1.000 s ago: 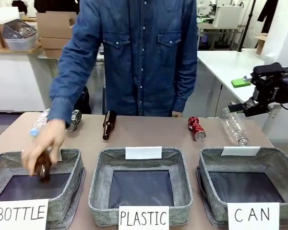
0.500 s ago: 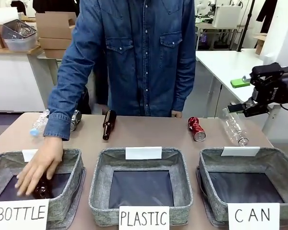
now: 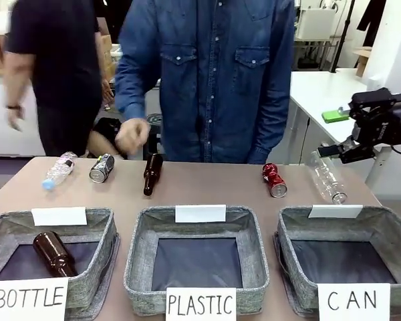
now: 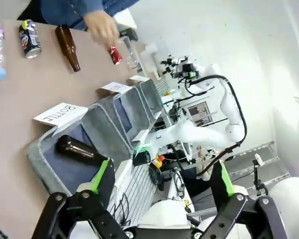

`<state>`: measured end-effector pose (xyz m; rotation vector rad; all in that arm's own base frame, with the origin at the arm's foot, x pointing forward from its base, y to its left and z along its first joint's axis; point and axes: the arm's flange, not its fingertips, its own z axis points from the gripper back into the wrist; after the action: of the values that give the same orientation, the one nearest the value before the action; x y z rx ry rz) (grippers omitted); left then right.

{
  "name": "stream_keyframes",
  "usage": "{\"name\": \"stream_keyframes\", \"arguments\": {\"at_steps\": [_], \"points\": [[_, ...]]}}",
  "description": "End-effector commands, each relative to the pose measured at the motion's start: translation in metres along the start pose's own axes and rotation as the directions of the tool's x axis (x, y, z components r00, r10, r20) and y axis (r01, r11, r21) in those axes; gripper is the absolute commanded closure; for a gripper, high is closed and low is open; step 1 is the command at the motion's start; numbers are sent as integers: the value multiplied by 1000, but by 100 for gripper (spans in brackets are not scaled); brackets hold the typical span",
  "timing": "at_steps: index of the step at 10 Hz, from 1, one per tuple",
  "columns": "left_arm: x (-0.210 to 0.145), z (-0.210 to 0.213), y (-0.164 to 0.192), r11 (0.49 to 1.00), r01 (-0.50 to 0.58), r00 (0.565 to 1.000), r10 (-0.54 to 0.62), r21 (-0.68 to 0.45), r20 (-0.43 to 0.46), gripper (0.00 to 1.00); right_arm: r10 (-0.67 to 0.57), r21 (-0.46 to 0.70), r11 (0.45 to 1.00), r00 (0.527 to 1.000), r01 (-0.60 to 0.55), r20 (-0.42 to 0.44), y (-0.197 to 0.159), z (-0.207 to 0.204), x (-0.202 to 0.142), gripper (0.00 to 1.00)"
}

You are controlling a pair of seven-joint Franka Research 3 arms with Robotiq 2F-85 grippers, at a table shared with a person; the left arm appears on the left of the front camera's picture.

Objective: Sort the can waste into the basket.
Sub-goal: Pick up the can waste from the table and place it in the right Fabric basket.

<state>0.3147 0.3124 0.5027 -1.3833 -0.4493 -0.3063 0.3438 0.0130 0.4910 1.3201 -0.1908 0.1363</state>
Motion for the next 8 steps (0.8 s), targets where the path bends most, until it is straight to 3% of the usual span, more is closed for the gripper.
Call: {"name": "stream_keyframes", "arguments": {"at_steps": [1, 2, 4, 6, 8], "points": [[5, -36, 5, 1000, 23, 998, -22, 16, -55, 0, 28, 24, 999, 999, -29, 14, 0, -3, 2, 0], [14, -69, 5, 994, 10, 998, -3, 105, -64, 0, 28, 24, 999, 999, -29, 14, 0, -3, 2, 0], [44, -159, 16, 968, -5, 983, 50, 252, -174, 0, 28, 24, 999, 999, -29, 14, 0, -3, 2, 0], [77, -244, 37, 905, 13, 953, 117, 425, -279, 0, 28, 24, 999, 999, -29, 14, 0, -3, 2, 0], [102, -317, 69, 784, 83, 932, 157, 615, -326, 0, 28, 24, 999, 999, -29, 14, 0, -3, 2, 0]]}}
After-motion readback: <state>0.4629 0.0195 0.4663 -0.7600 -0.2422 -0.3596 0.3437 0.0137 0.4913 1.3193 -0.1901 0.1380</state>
